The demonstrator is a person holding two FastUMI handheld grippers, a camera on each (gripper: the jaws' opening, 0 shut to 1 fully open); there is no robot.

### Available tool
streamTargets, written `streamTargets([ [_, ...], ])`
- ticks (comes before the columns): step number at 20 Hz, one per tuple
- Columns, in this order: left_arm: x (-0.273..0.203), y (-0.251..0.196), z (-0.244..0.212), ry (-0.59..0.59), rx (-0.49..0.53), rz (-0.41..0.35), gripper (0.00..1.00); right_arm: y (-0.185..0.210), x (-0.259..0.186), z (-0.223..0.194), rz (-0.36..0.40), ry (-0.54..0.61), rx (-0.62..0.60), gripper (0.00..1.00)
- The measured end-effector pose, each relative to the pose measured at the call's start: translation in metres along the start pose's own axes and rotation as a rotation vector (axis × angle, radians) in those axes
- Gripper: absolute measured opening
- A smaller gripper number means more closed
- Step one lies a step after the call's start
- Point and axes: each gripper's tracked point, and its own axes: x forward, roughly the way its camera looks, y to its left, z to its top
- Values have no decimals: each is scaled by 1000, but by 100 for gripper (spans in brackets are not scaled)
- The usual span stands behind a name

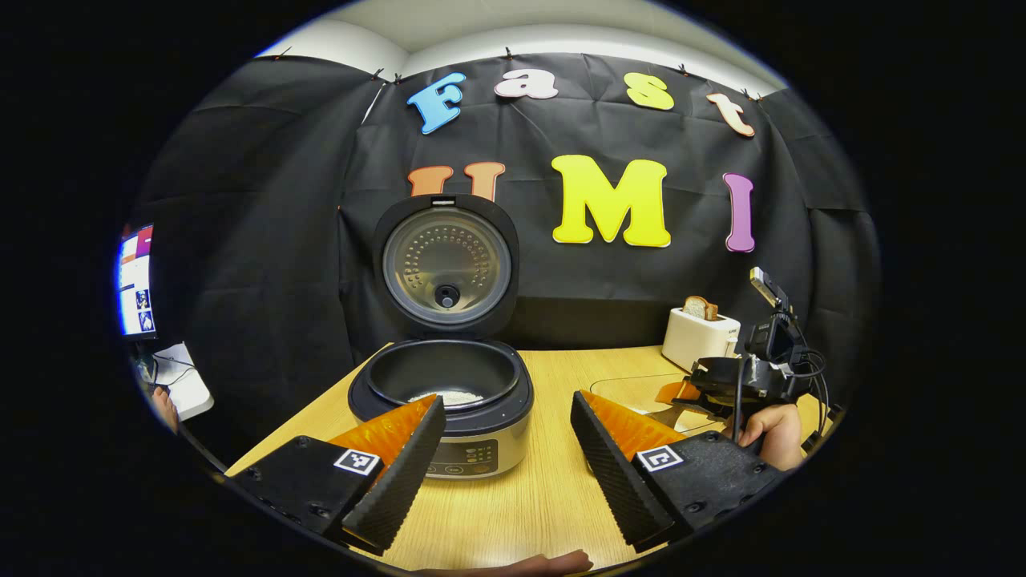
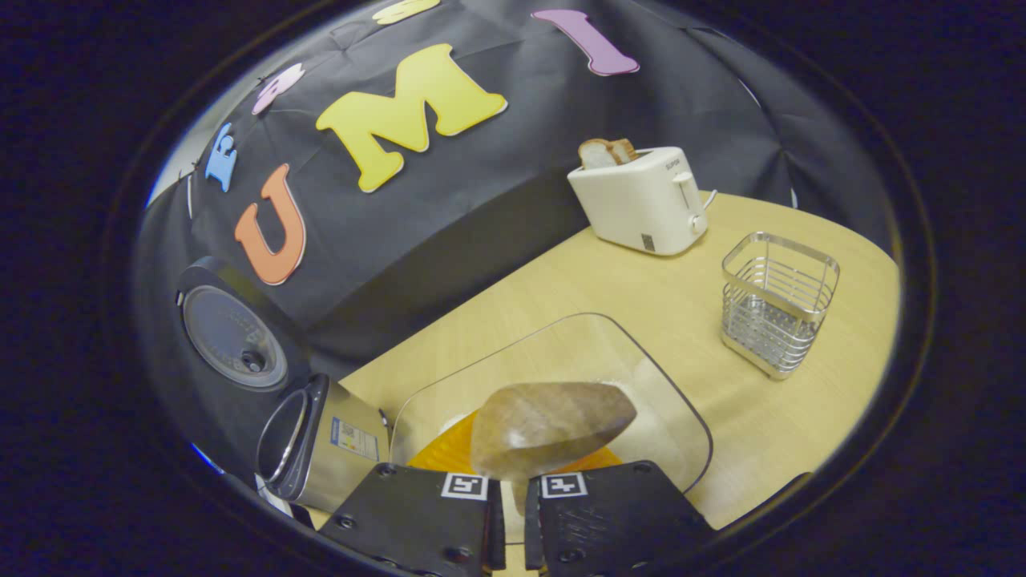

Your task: Close the left gripper, press the button to open the rice cooker; take a wooden spoon from the chopstick holder with the right hand, scoop a spoonful of rice and pour it into the rice cooker, then put the wooden spoon back into the chopstick holder.

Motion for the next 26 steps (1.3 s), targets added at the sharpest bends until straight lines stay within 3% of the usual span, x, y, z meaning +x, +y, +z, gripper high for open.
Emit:
streamTargets([
  [3,-1,1,-1,2,-4,3,100,3,-2,-6,52,65,74,10],
  [6,0,1,-1,2,-10,0,100,20,-4,-14,137,130,243,10],
  [11,3,7,-2,9,-21,11,100,23,-13,-11,182,134,443,10],
  [26,5,19,-5,13,-24,40,100,7,-32,31,331,121,696,10],
])
